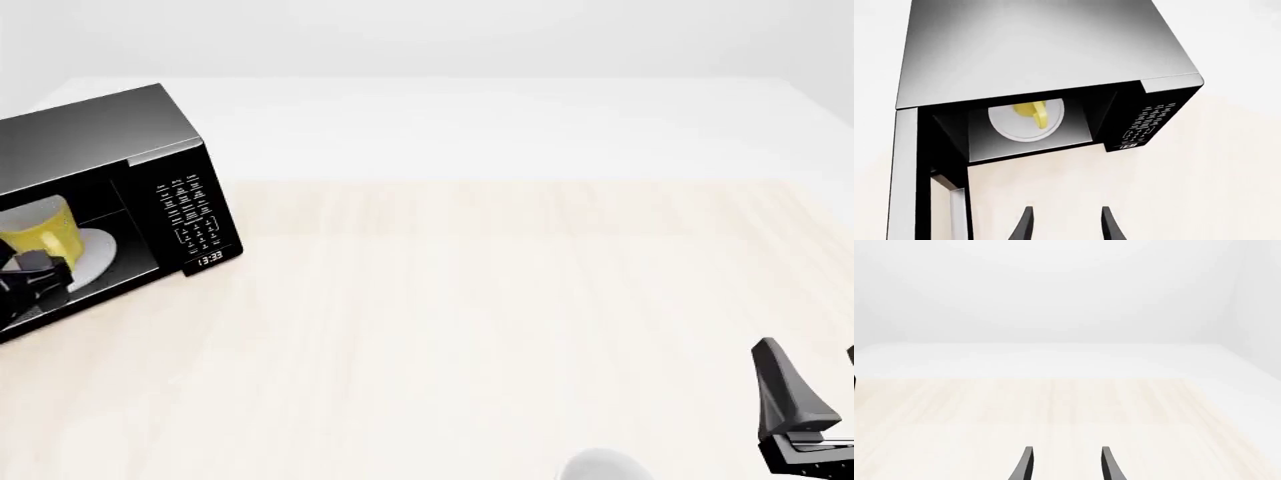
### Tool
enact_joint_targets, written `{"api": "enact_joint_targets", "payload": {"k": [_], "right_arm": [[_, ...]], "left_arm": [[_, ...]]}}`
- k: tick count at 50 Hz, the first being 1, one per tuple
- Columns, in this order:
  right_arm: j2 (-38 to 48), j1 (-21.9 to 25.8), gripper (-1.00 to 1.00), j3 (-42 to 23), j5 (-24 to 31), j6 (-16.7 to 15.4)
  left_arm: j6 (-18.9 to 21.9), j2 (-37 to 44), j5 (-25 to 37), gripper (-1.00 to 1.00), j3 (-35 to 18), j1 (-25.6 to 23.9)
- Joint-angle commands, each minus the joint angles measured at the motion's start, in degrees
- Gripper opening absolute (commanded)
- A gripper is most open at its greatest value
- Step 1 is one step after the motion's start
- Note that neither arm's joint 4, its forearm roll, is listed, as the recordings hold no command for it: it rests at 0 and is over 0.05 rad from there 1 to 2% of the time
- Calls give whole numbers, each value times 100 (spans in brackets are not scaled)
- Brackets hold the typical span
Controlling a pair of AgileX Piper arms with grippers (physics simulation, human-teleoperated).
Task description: Put the yellow and white mug in the microwave and close it.
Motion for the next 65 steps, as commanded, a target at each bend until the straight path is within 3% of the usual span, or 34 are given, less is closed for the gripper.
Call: {"api": "enact_joint_targets", "payload": {"k": [1,16,27,35,56,65], "right_arm": [[1,0,100,0,0,0],[1,0,100,0,0,0],[1,2,100,0,0,0],[-1,1,100,0,0,1],[1,0,100,0,0,1],[0,0,100,0,0,1]], "left_arm": [[-63,-850,700,100,-69,-54],[-128,-2065,1968,100,-560,-31],[-151,-2494,2598,100,-976,-53],[-156,-2756,3248,100,-1613,-83],[106,-2679,4067,100,-2839,727],[70,-2583,4197,100,-2998,1109]]}}
